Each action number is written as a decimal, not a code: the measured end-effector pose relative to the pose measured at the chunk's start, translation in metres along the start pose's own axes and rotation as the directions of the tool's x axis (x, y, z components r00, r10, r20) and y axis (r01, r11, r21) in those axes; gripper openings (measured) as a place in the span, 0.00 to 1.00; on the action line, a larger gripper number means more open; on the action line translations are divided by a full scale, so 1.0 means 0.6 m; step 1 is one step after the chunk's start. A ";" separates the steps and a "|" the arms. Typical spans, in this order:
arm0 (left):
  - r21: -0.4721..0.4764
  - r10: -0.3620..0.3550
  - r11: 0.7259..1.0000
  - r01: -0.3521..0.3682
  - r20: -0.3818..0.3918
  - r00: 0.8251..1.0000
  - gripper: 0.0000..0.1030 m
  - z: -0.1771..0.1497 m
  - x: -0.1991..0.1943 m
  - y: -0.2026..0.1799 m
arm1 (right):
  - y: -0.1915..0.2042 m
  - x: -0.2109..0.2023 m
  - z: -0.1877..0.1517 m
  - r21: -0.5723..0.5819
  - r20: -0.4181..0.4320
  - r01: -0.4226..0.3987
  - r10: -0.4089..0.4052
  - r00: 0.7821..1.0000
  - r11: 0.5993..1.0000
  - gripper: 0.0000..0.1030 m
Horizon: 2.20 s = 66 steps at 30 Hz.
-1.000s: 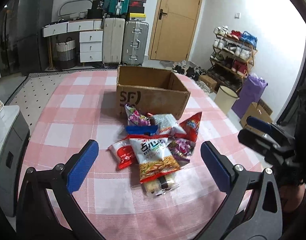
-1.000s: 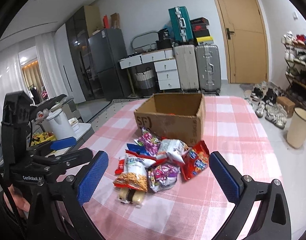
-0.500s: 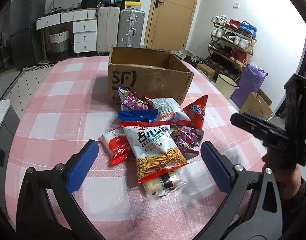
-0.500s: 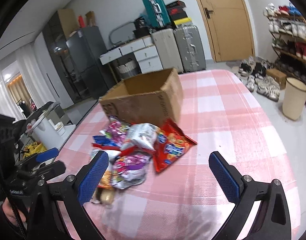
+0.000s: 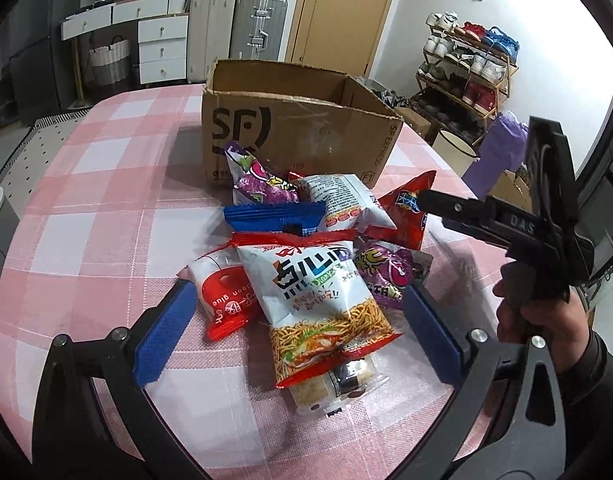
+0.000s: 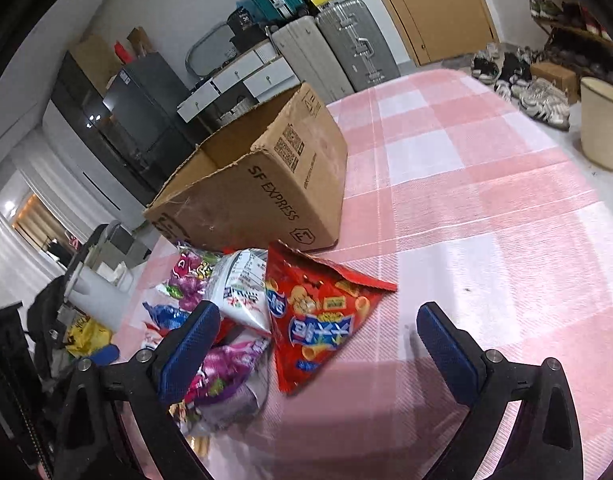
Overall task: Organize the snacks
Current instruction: 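Grasp the red triangular chip bag with the right gripper, then lift the chip bag with the right gripper while the left grasps the white noodle bag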
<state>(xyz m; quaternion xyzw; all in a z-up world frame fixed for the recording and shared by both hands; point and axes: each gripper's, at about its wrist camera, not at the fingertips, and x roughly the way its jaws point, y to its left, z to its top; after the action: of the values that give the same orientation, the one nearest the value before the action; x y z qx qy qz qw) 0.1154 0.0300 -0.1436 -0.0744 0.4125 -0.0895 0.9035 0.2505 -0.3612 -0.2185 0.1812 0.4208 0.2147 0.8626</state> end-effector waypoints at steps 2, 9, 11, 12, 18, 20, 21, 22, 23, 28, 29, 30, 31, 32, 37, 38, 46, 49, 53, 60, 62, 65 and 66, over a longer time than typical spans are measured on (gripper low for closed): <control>-0.003 -0.001 1.000 0.001 -0.007 1.000 0.99 0.004 0.009 0.007 | 0.003 0.015 0.006 0.002 -0.012 -0.013 0.013 1.000 1.000 0.95; -0.012 -0.003 1.000 0.003 -0.023 1.000 0.99 0.014 0.039 0.022 | -0.002 0.057 0.025 0.055 -0.047 -0.046 0.049 0.998 0.997 0.79; -0.018 -0.009 1.000 0.008 -0.025 1.000 0.99 0.016 0.044 0.026 | -0.007 0.068 0.030 0.067 -0.055 -0.030 0.034 0.998 0.997 0.72; -0.023 -0.009 1.000 0.009 -0.027 1.000 0.99 0.019 0.050 0.029 | -0.008 0.067 0.029 0.067 -0.050 -0.029 0.032 0.998 0.997 0.71; -0.035 0.002 0.999 -0.003 -0.027 1.000 0.99 0.020 0.062 0.043 | 0.010 0.082 0.035 -0.018 -0.052 0.026 -0.027 0.998 0.999 0.60; -0.044 0.000 0.999 -0.001 -0.024 1.000 0.99 0.019 0.060 0.048 | 0.030 0.090 0.035 -0.099 -0.055 0.084 -0.090 0.994 0.992 0.56; -0.047 0.001 0.999 -0.002 -0.023 1.000 0.99 0.020 0.061 0.049 | 0.038 0.092 0.033 -0.129 -0.053 0.104 -0.112 0.992 0.986 0.56; -0.049 0.000 0.999 -0.001 -0.021 1.000 0.99 0.016 0.060 0.048 | 0.042 0.094 0.027 -0.162 -0.048 0.123 -0.132 0.990 0.979 0.55; -0.050 -0.001 0.999 0.000 -0.019 1.000 0.99 0.016 0.059 0.048 | 0.045 0.096 0.026 -0.180 -0.043 0.133 -0.143 0.989 0.975 0.53; -0.054 0.002 0.999 -0.002 -0.007 1.000 0.99 0.001 0.033 0.049 | 0.044 0.094 0.029 -0.169 -0.029 0.109 -0.116 0.993 0.979 0.47; -0.057 0.004 0.998 -0.004 -0.007 1.000 0.99 0.001 0.033 0.051 | 0.039 0.088 0.025 -0.168 -0.028 0.105 -0.112 0.993 0.980 0.47; -0.061 0.004 0.998 -0.004 -0.006 1.000 0.99 -0.002 0.029 0.053 | 0.034 0.084 0.021 -0.163 -0.026 0.100 -0.106 0.994 0.982 0.47; -0.066 0.003 0.998 -0.003 -0.006 1.000 0.99 -0.005 0.025 0.055 | 0.031 0.079 0.019 -0.153 -0.024 0.090 -0.095 0.995 0.984 0.47; -0.073 0.001 0.997 -0.001 -0.007 1.000 0.99 -0.006 0.024 0.058 | 0.029 0.075 0.018 -0.145 -0.020 0.086 -0.090 0.996 0.986 0.47; -0.091 -0.011 0.996 0.009 -0.020 1.000 0.99 -0.011 0.019 0.064 | 0.024 0.035 0.006 -0.117 0.011 0.069 -0.068 0.998 0.991 0.47; -0.092 -0.013 0.996 0.011 -0.022 1.000 0.99 -0.014 0.017 0.064 | 0.023 0.029 0.004 -0.111 0.015 0.058 -0.057 0.998 0.992 0.47; -0.084 -0.020 0.996 0.016 -0.046 0.999 0.99 -0.012 0.026 0.040 | 0.029 -0.033 -0.010 -0.117 0.064 0.011 -0.004 0.998 0.993 0.47; -0.081 -0.018 0.997 0.014 -0.055 0.998 0.99 -0.006 0.034 0.030 | 0.030 -0.050 -0.017 -0.115 0.075 -0.002 0.011 0.997 0.993 0.47; -0.081 0.003 0.997 -0.010 -0.079 0.997 0.99 0.003 0.049 0.018 | 0.026 -0.067 -0.026 -0.114 0.084 -0.028 0.037 0.996 0.993 0.47; -0.057 0.062 0.996 -0.070 -0.126 0.990 0.99 0.013 0.087 0.004 | 0.008 -0.073 -0.031 -0.101 0.089 -0.058 0.067 0.994 0.993 0.47; -0.058 0.071 0.995 -0.079 -0.129 0.989 0.99 0.014 0.095 0.004 | 0.003 -0.075 -0.032 -0.096 0.091 -0.065 0.073 0.993 0.993 0.47; -0.065 0.080 0.994 -0.090 -0.140 0.987 0.95 0.017 0.105 0.008 | 0.000 -0.075 -0.034 -0.090 0.091 -0.073 0.081 0.992 0.993 0.47; -0.074 0.076 0.993 -0.088 -0.146 0.986 0.95 0.017 0.107 0.009 | -0.001 -0.075 -0.035 -0.089 0.090 -0.077 0.085 0.992 0.993 0.47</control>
<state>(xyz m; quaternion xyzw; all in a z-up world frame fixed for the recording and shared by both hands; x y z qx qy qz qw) 0.1652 0.0217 -0.1849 -0.0868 0.4824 -0.0408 0.8707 0.2089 -0.3824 -0.2014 0.1708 0.3624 0.2585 0.8790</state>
